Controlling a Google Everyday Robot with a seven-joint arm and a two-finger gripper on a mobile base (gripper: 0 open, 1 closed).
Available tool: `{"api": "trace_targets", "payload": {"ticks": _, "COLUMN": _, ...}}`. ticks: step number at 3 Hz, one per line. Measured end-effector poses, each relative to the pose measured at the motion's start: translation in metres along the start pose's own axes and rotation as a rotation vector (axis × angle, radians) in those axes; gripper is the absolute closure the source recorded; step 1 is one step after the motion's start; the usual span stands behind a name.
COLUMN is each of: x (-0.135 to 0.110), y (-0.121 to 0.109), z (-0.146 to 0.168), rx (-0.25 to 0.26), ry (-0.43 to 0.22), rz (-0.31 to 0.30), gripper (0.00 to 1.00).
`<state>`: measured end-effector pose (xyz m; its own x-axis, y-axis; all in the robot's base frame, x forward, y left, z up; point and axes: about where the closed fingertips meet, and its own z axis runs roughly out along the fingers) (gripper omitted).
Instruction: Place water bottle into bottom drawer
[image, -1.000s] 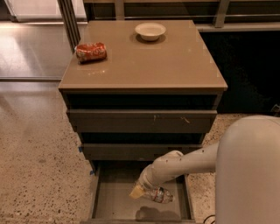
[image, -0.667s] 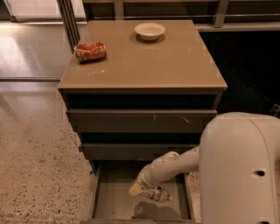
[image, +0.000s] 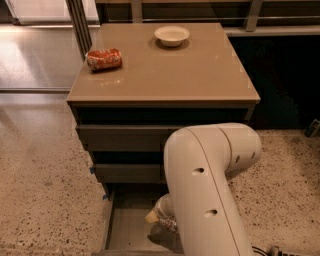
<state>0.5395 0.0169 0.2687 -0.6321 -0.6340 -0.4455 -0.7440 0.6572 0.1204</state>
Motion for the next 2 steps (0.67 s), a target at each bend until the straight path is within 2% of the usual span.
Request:
{"api": "trace_targets", "payload": {"ticks": 1, "x": 0.0, "y": 0.0, "z": 0.0, "rx": 0.0, "ry": 0.0, "rz": 0.0, "gripper": 1.0}}
{"api": "trace_targets", "payload": {"ticks": 2, "x": 0.015, "y": 0.0, "z": 0.017, "rx": 0.014, "ry": 0.009, "rz": 0.034, "gripper": 1.0}}
